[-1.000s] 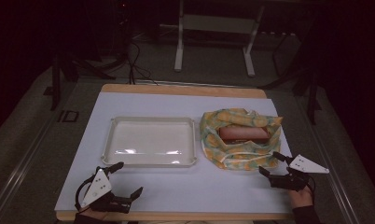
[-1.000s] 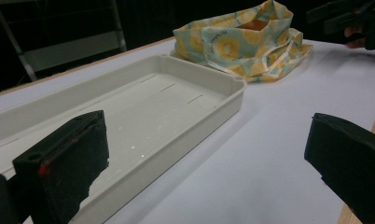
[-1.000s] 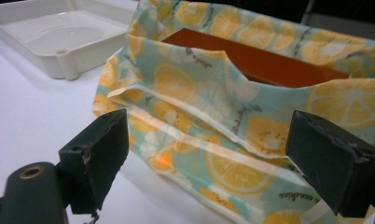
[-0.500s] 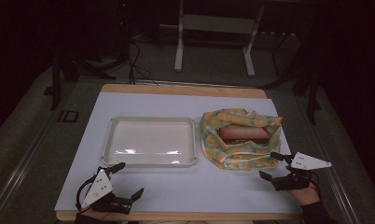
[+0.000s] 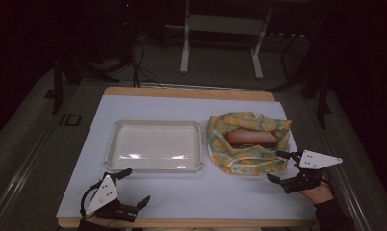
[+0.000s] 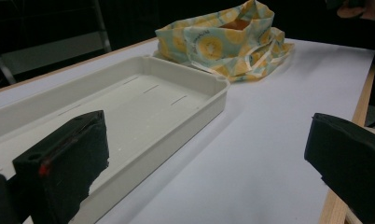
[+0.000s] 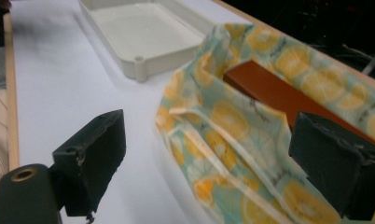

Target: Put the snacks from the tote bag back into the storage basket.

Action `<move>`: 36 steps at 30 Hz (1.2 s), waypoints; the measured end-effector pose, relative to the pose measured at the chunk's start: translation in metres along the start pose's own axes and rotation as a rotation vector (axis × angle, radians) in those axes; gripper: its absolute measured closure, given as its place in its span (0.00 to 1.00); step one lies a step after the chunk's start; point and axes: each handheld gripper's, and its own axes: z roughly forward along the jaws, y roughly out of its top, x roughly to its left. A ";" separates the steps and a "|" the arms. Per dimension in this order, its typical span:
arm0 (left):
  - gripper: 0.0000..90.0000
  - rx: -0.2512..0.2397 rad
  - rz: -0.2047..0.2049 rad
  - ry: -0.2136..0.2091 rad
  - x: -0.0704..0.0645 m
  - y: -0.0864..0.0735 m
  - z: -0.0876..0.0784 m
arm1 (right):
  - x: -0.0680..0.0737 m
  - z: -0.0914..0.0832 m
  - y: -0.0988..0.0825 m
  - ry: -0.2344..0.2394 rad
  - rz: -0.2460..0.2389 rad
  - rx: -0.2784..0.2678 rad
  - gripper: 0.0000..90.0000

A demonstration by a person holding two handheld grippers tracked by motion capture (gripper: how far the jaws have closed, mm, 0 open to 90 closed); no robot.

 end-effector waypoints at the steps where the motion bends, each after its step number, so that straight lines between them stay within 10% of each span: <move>1: 0.00 0.000 0.000 0.000 0.000 0.000 0.000 | -0.001 0.000 0.002 0.003 -0.005 -0.004 0.12; 36: 0.00 0.006 -0.007 0.007 0.001 0.000 0.000 | -0.083 0.009 0.060 -0.037 -0.046 0.004 0.25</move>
